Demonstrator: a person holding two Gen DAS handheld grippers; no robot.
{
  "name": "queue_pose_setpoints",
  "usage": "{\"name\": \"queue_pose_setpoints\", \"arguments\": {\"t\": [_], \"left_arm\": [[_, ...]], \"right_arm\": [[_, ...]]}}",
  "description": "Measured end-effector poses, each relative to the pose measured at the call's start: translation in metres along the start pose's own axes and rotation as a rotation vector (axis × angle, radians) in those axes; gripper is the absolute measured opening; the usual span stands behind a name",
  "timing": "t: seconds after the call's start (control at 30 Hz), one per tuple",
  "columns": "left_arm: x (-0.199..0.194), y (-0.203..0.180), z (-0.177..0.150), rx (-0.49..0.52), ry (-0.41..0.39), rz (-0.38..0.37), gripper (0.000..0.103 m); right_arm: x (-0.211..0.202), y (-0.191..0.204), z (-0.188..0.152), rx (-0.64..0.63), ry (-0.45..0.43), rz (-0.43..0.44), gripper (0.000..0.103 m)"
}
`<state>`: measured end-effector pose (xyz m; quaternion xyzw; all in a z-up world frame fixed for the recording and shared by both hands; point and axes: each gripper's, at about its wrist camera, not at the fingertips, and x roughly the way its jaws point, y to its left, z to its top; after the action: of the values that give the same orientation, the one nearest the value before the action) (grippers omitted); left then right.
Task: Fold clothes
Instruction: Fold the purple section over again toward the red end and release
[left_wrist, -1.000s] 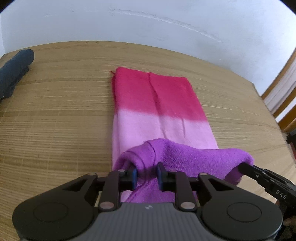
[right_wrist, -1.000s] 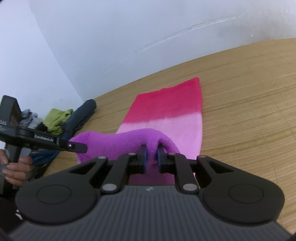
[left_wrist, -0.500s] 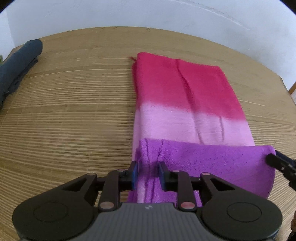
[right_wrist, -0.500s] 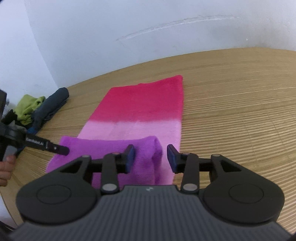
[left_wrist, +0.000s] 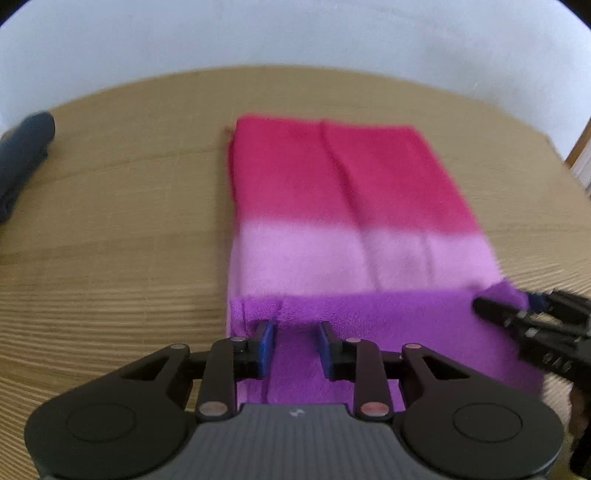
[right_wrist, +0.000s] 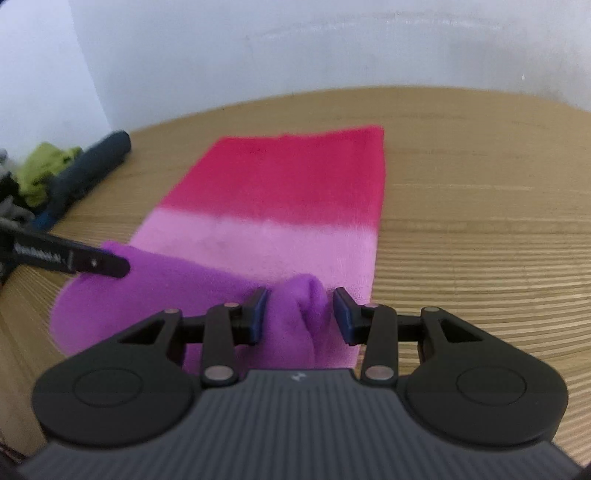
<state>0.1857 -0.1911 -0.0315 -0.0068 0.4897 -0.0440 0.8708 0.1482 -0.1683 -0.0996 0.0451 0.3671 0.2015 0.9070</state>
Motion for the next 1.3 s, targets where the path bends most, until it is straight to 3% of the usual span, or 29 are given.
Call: {"name": "queue_pose_setpoints", "arguments": {"t": [0.17, 0.3, 0.4, 0.5, 0.67, 0.77, 0.83, 0.9, 0.97, 1.1, 1.3], "left_arm": [[-0.002, -0.004, -0.001, 0.059, -0.016, 0.013, 0.03], [-0.004, 0.002, 0.0, 0.019, -0.02, -0.004, 0.032], [-0.015, 0.005, 0.0, -0.007, -0.042, -0.008, 0.032], [-0.027, 0.001, -0.001, 0.011, -0.088, -0.024, 0.036], [-0.013, -0.008, -0.007, 0.047, -0.068, 0.031, 0.037], [-0.003, -0.004, -0.012, 0.027, -0.067, 0.039, 0.038], [-0.003, -0.004, -0.012, 0.036, -0.073, 0.036, 0.038], [-0.005, -0.005, -0.011, 0.04, -0.079, 0.038, 0.038], [-0.012, -0.003, -0.012, 0.024, -0.084, 0.032, 0.038], [-0.032, 0.005, -0.018, 0.0, -0.103, 0.016, 0.041], [-0.056, 0.022, -0.05, 0.041, -0.091, -0.011, 0.044]], "right_arm": [[0.007, -0.001, 0.002, 0.017, -0.011, 0.0, 0.049], [0.001, -0.004, 0.004, 0.034, -0.032, -0.01, 0.051], [-0.029, -0.006, 0.011, 0.075, -0.156, -0.032, 0.051], [-0.062, 0.003, 0.015, 0.01, -0.229, -0.016, 0.052], [-0.073, 0.025, 0.001, -0.016, -0.143, 0.175, 0.048], [-0.046, 0.028, -0.012, -0.029, -0.074, 0.142, 0.048], [-0.022, 0.014, -0.015, 0.041, -0.028, 0.103, 0.047], [-0.017, 0.002, -0.013, 0.13, -0.056, 0.113, 0.047], [-0.021, 0.0, -0.006, 0.168, -0.06, 0.101, 0.049], [-0.044, 0.003, -0.003, 0.129, -0.11, 0.025, 0.051], [-0.08, -0.004, -0.02, 0.119, -0.003, 0.052, 0.051]]}}
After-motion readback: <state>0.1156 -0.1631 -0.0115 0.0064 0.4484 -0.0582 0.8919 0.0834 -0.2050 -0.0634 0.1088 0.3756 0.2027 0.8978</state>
